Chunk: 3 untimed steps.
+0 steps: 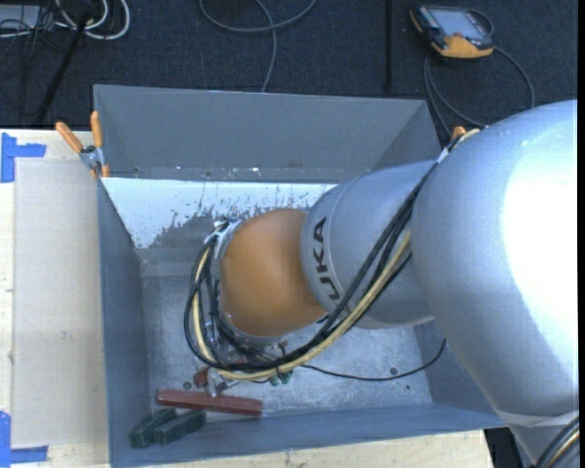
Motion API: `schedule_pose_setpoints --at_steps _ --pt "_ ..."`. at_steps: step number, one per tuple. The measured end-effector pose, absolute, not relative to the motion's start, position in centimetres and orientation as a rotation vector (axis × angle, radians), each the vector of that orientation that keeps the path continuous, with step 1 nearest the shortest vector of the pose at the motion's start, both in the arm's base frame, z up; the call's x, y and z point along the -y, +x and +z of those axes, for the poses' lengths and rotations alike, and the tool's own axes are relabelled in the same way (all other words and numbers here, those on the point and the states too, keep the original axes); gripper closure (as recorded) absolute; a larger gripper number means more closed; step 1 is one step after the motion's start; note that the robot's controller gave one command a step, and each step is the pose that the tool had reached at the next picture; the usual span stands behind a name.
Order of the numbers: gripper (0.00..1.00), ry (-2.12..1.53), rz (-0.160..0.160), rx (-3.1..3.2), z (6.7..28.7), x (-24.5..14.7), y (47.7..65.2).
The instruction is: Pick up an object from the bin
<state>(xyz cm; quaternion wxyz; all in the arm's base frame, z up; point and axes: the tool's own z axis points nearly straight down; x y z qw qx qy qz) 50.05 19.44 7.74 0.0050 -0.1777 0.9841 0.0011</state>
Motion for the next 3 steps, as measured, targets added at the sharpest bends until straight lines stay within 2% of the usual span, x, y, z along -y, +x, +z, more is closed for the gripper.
schedule_pose_setpoints --at_steps 1,2,3 --pt "1.0 -0.56 0.003 -3.082 7.9 -19.4 50.0" --pt "1.0 -0.946 0.001 -2.997 11.2 -14.7 50.0" --pt "1.0 -0.946 0.002 -2.998 11.2 -14.7 50.0"
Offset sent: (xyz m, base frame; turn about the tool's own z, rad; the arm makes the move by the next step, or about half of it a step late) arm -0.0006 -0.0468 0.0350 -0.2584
